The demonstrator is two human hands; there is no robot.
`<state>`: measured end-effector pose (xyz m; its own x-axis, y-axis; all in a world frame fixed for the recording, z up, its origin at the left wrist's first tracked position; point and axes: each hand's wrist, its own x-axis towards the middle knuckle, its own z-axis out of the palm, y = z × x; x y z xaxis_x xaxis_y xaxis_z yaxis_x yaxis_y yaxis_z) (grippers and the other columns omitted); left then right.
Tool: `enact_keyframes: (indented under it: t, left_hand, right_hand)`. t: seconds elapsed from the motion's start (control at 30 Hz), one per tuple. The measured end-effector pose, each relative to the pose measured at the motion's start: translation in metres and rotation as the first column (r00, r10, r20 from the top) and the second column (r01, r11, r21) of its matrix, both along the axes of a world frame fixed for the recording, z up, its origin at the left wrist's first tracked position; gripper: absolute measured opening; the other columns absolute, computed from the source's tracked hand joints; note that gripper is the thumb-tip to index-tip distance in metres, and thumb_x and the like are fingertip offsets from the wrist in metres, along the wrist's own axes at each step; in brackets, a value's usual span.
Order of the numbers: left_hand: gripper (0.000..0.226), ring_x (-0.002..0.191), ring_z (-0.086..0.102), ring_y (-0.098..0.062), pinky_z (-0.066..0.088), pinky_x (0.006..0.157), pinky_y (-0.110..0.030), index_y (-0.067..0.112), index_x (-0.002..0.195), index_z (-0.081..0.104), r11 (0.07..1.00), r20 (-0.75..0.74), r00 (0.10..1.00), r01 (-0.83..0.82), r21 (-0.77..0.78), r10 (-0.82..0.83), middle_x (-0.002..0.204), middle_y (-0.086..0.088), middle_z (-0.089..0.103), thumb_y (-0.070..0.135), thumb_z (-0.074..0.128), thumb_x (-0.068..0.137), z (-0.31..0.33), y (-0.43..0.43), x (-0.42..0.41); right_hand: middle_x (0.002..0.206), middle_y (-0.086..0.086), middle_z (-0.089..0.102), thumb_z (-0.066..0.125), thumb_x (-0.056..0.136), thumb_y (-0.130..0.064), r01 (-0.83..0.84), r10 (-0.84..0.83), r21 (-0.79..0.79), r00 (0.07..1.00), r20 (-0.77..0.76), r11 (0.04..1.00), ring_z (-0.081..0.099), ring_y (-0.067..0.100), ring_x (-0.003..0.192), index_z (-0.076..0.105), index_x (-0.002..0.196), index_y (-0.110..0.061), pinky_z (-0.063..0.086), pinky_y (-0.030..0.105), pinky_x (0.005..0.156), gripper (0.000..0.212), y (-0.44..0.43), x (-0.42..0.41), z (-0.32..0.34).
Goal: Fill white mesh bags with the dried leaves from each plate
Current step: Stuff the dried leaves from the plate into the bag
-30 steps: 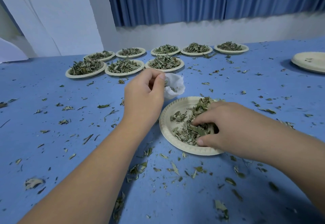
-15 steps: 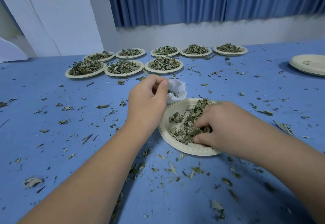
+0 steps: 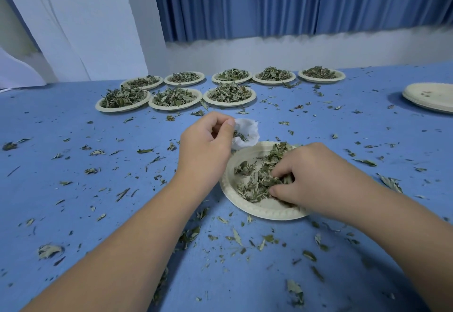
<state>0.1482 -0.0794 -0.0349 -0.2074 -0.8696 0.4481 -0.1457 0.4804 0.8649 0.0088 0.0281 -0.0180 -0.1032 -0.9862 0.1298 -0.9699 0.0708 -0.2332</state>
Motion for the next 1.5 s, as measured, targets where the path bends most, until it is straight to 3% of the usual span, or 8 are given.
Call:
enact_keyframes:
  t: [0.13, 0.4, 0.57, 0.67, 0.83, 1.07, 1.37, 1.5]
  left_hand:
    - [0.021, 0.056, 0.049, 0.001, 0.04, 0.053, -0.014, 0.03, 0.076, 0.066, 1.0, 0.016, 1.0, -0.013, -0.003, 0.013, 0.067, 0.007, 0.061, 0.025, 0.058, 0.095, 0.0, 0.0, 0.001]
    - [0.02, 0.054, 0.048, 0.004, 0.038, 0.051, -0.009, 0.032, 0.078, 0.066, 1.0, 0.072, 0.997, 0.003, -0.029, -0.001, 0.062, 0.018, 0.058, 0.025, 0.058, 0.096, 0.001, 0.001, 0.002]
    - [0.022, 0.053, 0.047, 0.003, 0.036, 0.051, -0.009, 0.031, 0.077, 0.065, 0.998, 0.116, 0.993, 0.017, -0.053, -0.011, 0.06, 0.02, 0.056, 0.023, 0.057, 0.097, 0.001, 0.003, 0.002]
    - [0.021, 0.051, 0.047, 0.003, 0.033, 0.049, -0.008, 0.029, 0.079, 0.066, 0.997, 0.155, 0.988, 0.033, -0.072, -0.021, 0.058, 0.023, 0.055, 0.023, 0.057, 0.097, 0.001, 0.004, 0.002]
    - [0.016, 0.059, 0.05, 0.004, 0.034, 0.055, -0.009, 0.021, 0.088, 0.071, 0.982, 0.238, 0.971, 0.047, -0.181, -0.002, 0.058, 0.02, 0.057, 0.021, 0.058, 0.096, 0.002, 0.006, 0.002]
    - [0.014, 0.076, 0.054, 0.008, 0.037, 0.067, -0.004, 0.015, 0.09, 0.076, 0.915, 0.348, 0.936, 0.092, -0.393, 0.056, 0.074, 0.014, 0.064, 0.016, 0.061, 0.093, 0.005, 0.011, 0.0]
    - [0.015, 0.079, 0.055, -0.003, 0.039, 0.071, -0.008, 0.012, 0.093, 0.076, 0.88, 0.38, 0.923, 0.138, -0.455, 0.052, 0.08, 0.004, 0.071, 0.015, 0.062, 0.092, 0.008, 0.016, 0.0]
    - [0.018, 0.075, 0.056, -0.005, 0.039, 0.07, -0.01, 0.011, 0.092, 0.077, 0.863, 0.401, 0.915, 0.163, -0.478, 0.049, 0.077, 0.002, 0.071, 0.018, 0.059, 0.091, 0.008, 0.02, -0.001]
  right_hand:
    - [0.064, 0.003, 0.065, 0.072, 0.08, -0.037, 0.038, -0.035, -0.022, 0.99, 0.138, 0.999, 0.051, 0.013, 0.051, 0.074, 0.085, -0.02, 0.04, 0.025, 0.047, 0.019, 0.003, -0.01, 0.01]
    - [0.052, -0.009, 0.06, 0.077, 0.074, -0.035, 0.106, -0.068, -0.07, 0.905, 0.419, 0.992, 0.045, 0.002, 0.042, 0.071, 0.068, -0.029, 0.033, 0.011, 0.041, 0.01, 0.006, -0.025, 0.021]
    - [0.046, -0.022, 0.054, 0.077, 0.073, -0.036, 0.17, -0.095, -0.126, 0.885, 0.455, 0.977, 0.049, -0.004, 0.044, 0.072, 0.073, -0.03, 0.034, 0.006, 0.042, 0.007, 0.007, -0.032, 0.024]
    - [0.047, -0.025, 0.055, 0.076, 0.073, -0.038, 0.197, -0.102, -0.175, 0.89, 0.443, 0.965, 0.052, -0.006, 0.049, 0.069, 0.071, -0.035, 0.035, 0.005, 0.044, 0.008, 0.007, -0.03, 0.024]
    - [0.061, -0.007, 0.066, 0.075, 0.077, -0.031, 0.196, -0.093, -0.276, 0.934, 0.345, 0.941, 0.055, -0.001, 0.066, 0.057, 0.055, -0.041, 0.04, 0.007, 0.052, 0.029, 0.007, -0.021, 0.021]
    - [0.071, 0.005, 0.065, 0.069, 0.077, -0.028, 0.157, -0.11, -0.363, 0.983, 0.146, 0.919, 0.057, 0.016, 0.069, 0.073, 0.072, -0.014, 0.047, 0.033, 0.064, 0.015, 0.0, -0.011, 0.009]
    - [0.077, 0.003, 0.062, 0.066, 0.079, -0.027, 0.151, -0.147, -0.389, 0.988, 0.042, 0.909, 0.057, 0.021, 0.076, 0.074, 0.076, -0.013, 0.049, 0.036, 0.069, 0.017, -0.001, -0.007, 0.012]
    - [0.073, -0.003, 0.052, 0.062, 0.082, -0.028, 0.144, -0.158, -0.367, 0.987, -0.009, 0.919, 0.054, 0.018, 0.072, 0.072, 0.075, -0.016, 0.04, 0.027, 0.058, 0.018, -0.002, 0.0, 0.01]
